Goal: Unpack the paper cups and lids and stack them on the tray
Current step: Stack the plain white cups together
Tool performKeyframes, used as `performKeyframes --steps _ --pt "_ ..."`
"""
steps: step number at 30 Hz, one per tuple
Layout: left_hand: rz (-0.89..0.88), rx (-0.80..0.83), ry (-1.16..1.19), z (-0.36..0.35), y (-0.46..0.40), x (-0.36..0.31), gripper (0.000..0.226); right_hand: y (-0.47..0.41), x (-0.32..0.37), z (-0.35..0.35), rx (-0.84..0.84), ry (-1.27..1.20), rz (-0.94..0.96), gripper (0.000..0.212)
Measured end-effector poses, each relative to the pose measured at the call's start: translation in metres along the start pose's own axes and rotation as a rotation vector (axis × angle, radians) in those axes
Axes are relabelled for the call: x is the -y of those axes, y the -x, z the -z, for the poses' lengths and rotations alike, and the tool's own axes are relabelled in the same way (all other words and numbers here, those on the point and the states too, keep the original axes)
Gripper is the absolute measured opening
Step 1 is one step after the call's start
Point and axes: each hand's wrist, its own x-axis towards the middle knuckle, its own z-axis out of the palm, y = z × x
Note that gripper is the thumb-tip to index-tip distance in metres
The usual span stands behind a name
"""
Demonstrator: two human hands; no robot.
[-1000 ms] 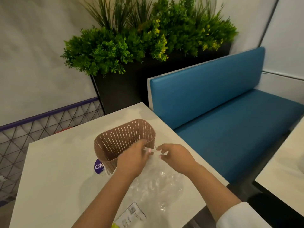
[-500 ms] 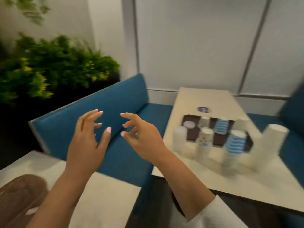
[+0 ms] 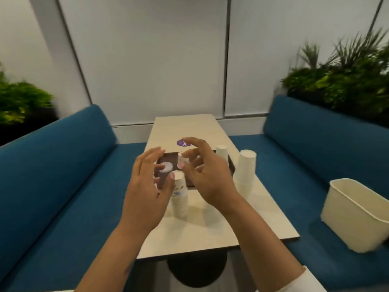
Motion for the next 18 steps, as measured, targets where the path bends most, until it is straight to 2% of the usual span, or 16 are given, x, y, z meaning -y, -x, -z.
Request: performKeyframes --steps 6,10,13,16,18 --pt "0.063 0.069 0.193 -0.126 -0.021 -0.019 0.048 -0.031 -0.082 0.073 -0.095 0.030 -0.021 0.039" --pt "0.223 0.140 0.336 -0.210 -0.030 -0.020 0.060 -0.065 -0.143 0.115 -0.080 0.237 -0.037 0.030" --pt "0.388 0.198 0.376 -0.264 -0.026 -0.011 0.083 -0.085 -0.185 0.133 0.090 0.439 -0.091 0.039" --pt "0.531 0.182 0.332 -0.303 -0.017 0.002 0.102 -0.098 -0.213 0.138 0.319 0.505 -0.201 0.066" --pt "0.642 0.196 0.295 -0.323 -0.009 0.014 0.114 -0.104 -0.225 0.137 0.414 0.518 -0.245 0.078"
